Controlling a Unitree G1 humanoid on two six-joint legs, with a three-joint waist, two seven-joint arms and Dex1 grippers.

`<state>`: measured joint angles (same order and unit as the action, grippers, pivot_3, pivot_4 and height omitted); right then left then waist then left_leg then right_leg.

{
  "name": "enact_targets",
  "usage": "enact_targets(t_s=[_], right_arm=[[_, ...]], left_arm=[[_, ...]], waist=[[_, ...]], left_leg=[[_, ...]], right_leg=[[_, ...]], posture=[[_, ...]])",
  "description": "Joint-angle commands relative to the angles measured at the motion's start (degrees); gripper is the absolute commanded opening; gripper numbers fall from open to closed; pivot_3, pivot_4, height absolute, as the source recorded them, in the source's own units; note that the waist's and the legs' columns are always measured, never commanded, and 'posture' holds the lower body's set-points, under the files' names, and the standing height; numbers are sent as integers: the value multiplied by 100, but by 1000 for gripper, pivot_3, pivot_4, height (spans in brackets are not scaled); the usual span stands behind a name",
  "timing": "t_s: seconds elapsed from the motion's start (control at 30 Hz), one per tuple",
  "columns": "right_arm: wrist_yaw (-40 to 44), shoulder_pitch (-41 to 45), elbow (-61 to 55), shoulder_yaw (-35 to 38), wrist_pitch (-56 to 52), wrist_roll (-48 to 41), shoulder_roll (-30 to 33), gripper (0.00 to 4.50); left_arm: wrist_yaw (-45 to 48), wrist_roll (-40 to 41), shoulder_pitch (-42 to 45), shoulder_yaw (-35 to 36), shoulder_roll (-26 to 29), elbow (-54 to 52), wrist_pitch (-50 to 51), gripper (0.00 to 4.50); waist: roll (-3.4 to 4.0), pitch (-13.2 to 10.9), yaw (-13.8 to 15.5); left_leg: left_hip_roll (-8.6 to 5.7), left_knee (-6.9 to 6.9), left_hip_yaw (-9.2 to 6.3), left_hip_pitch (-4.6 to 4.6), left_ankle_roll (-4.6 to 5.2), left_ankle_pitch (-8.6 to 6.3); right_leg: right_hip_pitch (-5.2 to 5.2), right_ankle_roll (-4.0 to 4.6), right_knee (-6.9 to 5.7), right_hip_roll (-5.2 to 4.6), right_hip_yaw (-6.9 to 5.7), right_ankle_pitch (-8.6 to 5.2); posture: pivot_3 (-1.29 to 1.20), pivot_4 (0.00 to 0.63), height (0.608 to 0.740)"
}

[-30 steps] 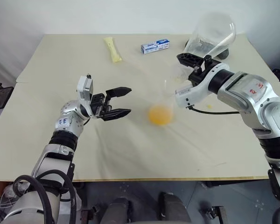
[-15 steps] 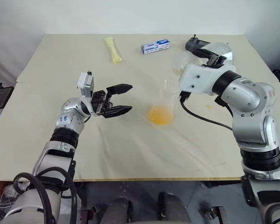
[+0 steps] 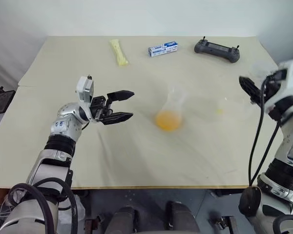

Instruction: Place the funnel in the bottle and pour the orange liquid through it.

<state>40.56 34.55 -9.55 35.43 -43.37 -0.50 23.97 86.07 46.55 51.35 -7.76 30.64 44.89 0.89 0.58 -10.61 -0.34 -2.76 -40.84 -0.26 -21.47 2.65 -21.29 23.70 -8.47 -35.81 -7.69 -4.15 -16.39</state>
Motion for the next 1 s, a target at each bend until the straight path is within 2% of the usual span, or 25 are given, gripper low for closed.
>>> enact_targets(t_s=[0.03,0.33,0.53,0.7,1.0], right_arm=[[-210,-47,227,64,528,-478,172,2535],[-574,-354,754,-276,1062,-1030,264,2535],[-707,-564,717,-461,1203,-1256,479,4463],[-692,-727,569,-498,1293,-1475,770,4463],[-396,-462,109,-391,1354,-2211,1503,4463]], left_arm=[[643,-112,-28,-14,184,-244,29,4500],[643,-440,-221,-40,534,-290,-28,4500],[602,-658,-305,291,432,-327,247,4500],[374,-815,-453,458,402,-766,785,4500],[-221,-1014,-610,690,432,-1438,1941,4500]], waist=[[2,-1,-10],[3,0,-63],[3,0,-59],[3,0,-52],[3,0,-27]], left_leg=[[0,-1,5,0,0,0],[5,1,1,2,0,0],[3,-2,1,2,0,0],[2,-2,2,2,1,0],[3,-2,3,2,1,0]], right_leg=[[1,0,0,0,4,0],[2,0,-2,2,7,0],[0,0,-2,0,8,0],[0,0,-2,-1,9,0],[0,0,-1,-1,11,0]], posture=[[0,150,740],[0,150,740],[0,150,740],[0,150,740],[0,150,740]])
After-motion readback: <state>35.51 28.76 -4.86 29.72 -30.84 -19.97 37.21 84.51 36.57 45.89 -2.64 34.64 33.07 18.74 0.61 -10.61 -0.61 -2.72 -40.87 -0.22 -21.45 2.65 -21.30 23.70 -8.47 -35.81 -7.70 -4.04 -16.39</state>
